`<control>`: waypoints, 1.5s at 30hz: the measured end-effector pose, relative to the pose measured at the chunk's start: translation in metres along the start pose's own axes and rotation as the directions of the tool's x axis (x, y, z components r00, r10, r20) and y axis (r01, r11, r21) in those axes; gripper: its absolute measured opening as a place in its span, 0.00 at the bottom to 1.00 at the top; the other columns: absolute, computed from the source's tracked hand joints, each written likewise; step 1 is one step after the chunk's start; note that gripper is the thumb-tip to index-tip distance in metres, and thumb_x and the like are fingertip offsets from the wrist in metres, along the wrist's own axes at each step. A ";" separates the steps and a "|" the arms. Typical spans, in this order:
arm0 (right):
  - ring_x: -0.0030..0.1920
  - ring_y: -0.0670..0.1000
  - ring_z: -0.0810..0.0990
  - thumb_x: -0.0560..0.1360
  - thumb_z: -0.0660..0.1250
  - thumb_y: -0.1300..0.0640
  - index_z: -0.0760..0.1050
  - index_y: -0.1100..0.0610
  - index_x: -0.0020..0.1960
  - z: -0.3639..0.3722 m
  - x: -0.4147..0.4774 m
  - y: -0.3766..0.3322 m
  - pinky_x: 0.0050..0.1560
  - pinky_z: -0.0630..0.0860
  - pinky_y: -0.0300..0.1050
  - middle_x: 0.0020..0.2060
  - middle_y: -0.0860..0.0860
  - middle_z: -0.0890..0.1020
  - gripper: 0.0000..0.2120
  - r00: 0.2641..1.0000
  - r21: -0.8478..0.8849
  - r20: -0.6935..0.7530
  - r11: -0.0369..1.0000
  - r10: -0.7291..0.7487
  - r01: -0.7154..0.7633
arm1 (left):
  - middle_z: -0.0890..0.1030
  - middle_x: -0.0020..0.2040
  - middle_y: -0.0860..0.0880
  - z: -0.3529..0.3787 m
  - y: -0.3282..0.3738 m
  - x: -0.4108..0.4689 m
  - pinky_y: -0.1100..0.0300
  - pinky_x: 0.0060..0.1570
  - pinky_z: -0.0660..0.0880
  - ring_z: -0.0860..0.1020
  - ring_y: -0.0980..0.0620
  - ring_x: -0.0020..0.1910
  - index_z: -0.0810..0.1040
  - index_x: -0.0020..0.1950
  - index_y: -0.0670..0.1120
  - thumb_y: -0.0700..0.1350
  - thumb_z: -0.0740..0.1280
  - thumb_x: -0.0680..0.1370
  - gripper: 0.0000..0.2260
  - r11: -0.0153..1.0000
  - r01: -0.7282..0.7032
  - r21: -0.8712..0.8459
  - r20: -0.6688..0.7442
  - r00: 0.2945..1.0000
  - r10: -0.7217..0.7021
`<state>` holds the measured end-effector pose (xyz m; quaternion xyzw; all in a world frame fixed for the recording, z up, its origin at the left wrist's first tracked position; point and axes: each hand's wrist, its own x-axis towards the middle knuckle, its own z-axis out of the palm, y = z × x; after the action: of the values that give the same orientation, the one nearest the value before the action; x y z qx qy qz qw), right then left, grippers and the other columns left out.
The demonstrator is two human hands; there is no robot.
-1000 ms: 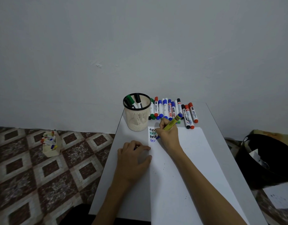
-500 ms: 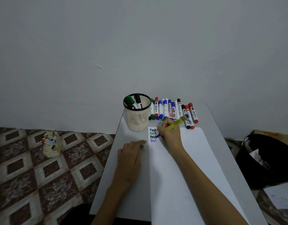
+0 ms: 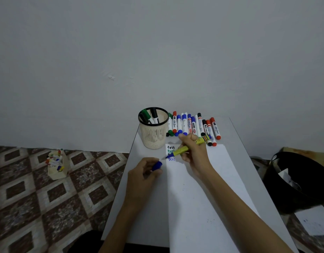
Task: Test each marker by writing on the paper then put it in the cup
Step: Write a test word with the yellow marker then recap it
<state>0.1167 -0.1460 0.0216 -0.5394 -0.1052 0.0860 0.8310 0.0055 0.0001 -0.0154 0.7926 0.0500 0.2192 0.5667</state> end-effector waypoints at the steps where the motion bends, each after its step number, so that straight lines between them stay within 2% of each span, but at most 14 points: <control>1: 0.18 0.49 0.67 0.76 0.67 0.63 0.67 0.61 0.32 0.001 -0.003 0.000 0.20 0.63 0.35 0.25 0.57 0.71 0.15 1.000 -0.025 0.004 1.000 -0.015 0.015 | 0.81 0.48 0.57 0.000 0.000 0.000 0.68 0.51 0.75 0.78 0.62 0.49 0.77 0.52 0.53 0.38 0.71 0.73 0.13 1.000 -0.006 0.004 0.010 1.000 0.006; 8: 0.19 0.51 0.67 0.75 0.68 0.64 0.67 0.62 0.34 0.007 -0.018 0.005 0.23 0.60 0.38 0.25 0.58 0.71 0.14 0.999 -0.124 0.046 0.992 -0.001 0.007 | 0.82 0.49 0.53 -0.002 -0.002 -0.001 0.62 0.53 0.76 0.80 0.56 0.50 0.79 0.54 0.49 0.37 0.70 0.73 0.12 0.998 -0.027 -0.064 0.056 0.998 0.030; 11: 0.22 0.52 0.70 0.74 0.70 0.64 0.69 0.62 0.36 0.014 -0.027 0.010 0.23 0.67 0.39 0.25 0.58 0.73 0.12 0.990 -0.125 0.129 0.991 0.064 -0.048 | 0.83 0.48 0.51 -0.005 -0.003 0.000 0.61 0.51 0.76 0.81 0.53 0.49 0.80 0.53 0.45 0.36 0.69 0.73 0.10 0.994 -0.053 -0.098 0.044 0.997 0.057; 14: 0.35 0.59 0.80 0.74 0.69 0.63 0.74 0.64 0.41 0.013 -0.033 0.004 0.36 0.79 0.49 0.37 0.62 0.81 0.06 0.950 -0.064 0.244 0.981 0.192 -0.182 | 0.83 0.46 0.48 -0.009 0.000 0.002 0.63 0.47 0.76 0.81 0.52 0.46 0.81 0.50 0.44 0.34 0.68 0.73 0.09 0.967 0.017 -0.254 -0.042 0.999 -0.029; 16: 0.45 0.62 0.83 0.74 0.66 0.61 0.77 0.65 0.45 0.007 -0.034 -0.006 0.46 0.82 0.53 0.46 0.66 0.82 0.07 0.916 -0.004 0.293 0.959 0.273 -0.285 | 0.83 0.46 0.45 -0.009 0.004 0.002 0.64 0.44 0.77 0.81 0.51 0.43 0.81 0.50 0.44 0.33 0.67 0.73 0.09 0.950 0.032 -0.309 -0.056 0.997 -0.052; 18: 0.47 0.63 0.83 0.75 0.64 0.64 0.79 0.66 0.48 0.000 -0.035 -0.015 0.47 0.82 0.51 0.49 0.67 0.82 0.07 0.898 -0.056 0.310 0.949 0.312 -0.310 | 0.82 0.46 0.43 -0.010 0.005 0.001 0.64 0.43 0.77 0.81 0.51 0.42 0.81 0.50 0.44 0.33 0.68 0.73 0.09 0.946 0.027 -0.324 -0.036 0.999 -0.041; 21: 0.44 0.59 0.85 0.73 0.67 0.70 0.79 0.67 0.50 -0.006 -0.035 -0.027 0.41 0.83 0.45 0.47 0.65 0.83 0.07 0.913 -0.206 0.271 0.944 0.306 -0.256 | 0.84 0.44 0.46 -0.010 0.007 -0.001 0.66 0.43 0.77 0.81 0.52 0.40 0.81 0.50 0.43 0.33 0.68 0.72 0.09 0.944 0.045 -0.328 -0.017 0.998 -0.054; 24: 0.38 0.56 0.85 0.69 0.72 0.70 0.78 0.67 0.50 -0.011 -0.032 -0.031 0.33 0.81 0.42 0.43 0.63 0.84 0.10 0.945 -0.302 0.172 0.928 0.277 -0.217 | 0.84 0.41 0.47 -0.010 0.008 0.000 0.66 0.42 0.77 0.81 0.52 0.39 0.81 0.49 0.41 0.33 0.69 0.72 0.08 0.934 0.066 -0.351 -0.023 0.997 -0.079; 28: 0.32 0.50 0.83 0.66 0.76 0.66 0.80 0.68 0.47 -0.017 -0.033 -0.030 0.29 0.79 0.39 0.38 0.57 0.86 0.11 0.951 -0.497 0.186 0.858 0.247 -0.125 | 0.84 0.39 0.45 -0.010 0.006 0.000 0.63 0.43 0.79 0.82 0.48 0.39 0.82 0.47 0.41 0.34 0.71 0.70 0.07 0.917 0.086 -0.389 -0.054 0.992 -0.116; 32: 0.32 0.45 0.78 0.69 0.75 0.56 0.84 0.52 0.49 -0.018 -0.033 -0.027 0.31 0.73 0.34 0.38 0.48 0.85 0.08 0.932 -0.731 0.326 0.667 0.155 0.145 | 0.84 0.39 0.43 -0.010 0.006 0.001 0.63 0.42 0.79 0.82 0.47 0.38 0.81 0.47 0.38 0.33 0.70 0.70 0.07 0.893 0.132 -0.429 -0.025 0.987 -0.158; 36: 0.32 0.42 0.79 0.72 0.73 0.53 0.83 0.51 0.52 -0.014 -0.036 -0.027 0.33 0.71 0.28 0.36 0.47 0.84 0.10 0.911 -0.787 0.386 0.568 0.148 0.241 | 0.84 0.39 0.42 -0.014 0.005 0.003 0.63 0.42 0.79 0.82 0.47 0.38 0.81 0.46 0.39 0.31 0.69 0.70 0.07 0.851 0.182 -0.493 0.008 0.979 -0.205; 38: 0.33 0.44 0.79 0.72 0.73 0.52 0.83 0.50 0.51 -0.013 -0.036 -0.026 0.34 0.72 0.32 0.37 0.50 0.85 0.09 0.914 -0.802 0.377 0.545 0.147 0.243 | 0.84 0.39 0.42 -0.015 0.005 0.003 0.62 0.42 0.80 0.82 0.47 0.38 0.81 0.45 0.39 0.30 0.69 0.70 0.07 0.858 0.176 -0.483 0.013 0.981 -0.194; 41: 0.33 0.47 0.78 0.71 0.74 0.50 0.84 0.48 0.49 -0.015 -0.034 -0.023 0.40 0.76 0.45 0.36 0.51 0.85 0.08 0.919 -0.810 0.365 0.537 0.148 0.235 | 0.84 0.39 0.41 -0.013 0.005 0.001 0.60 0.43 0.80 0.83 0.45 0.38 0.81 0.46 0.37 0.29 0.68 0.70 0.07 0.870 0.160 -0.466 0.020 0.985 -0.170; 45: 0.29 0.43 0.74 0.71 0.74 0.52 0.84 0.50 0.48 -0.018 -0.035 -0.020 0.35 0.71 0.39 0.30 0.49 0.82 0.06 0.927 -0.790 0.346 0.578 0.146 0.204 | 0.84 0.39 0.41 -0.013 0.004 0.002 0.60 0.42 0.80 0.83 0.45 0.38 0.81 0.45 0.37 0.29 0.69 0.70 0.07 0.891 0.145 -0.431 0.018 0.988 -0.152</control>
<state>0.0879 -0.1788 0.0301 -0.8312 -0.2984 0.1152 0.4547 0.0014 0.0104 -0.0079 0.6397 0.0652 0.1876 0.7426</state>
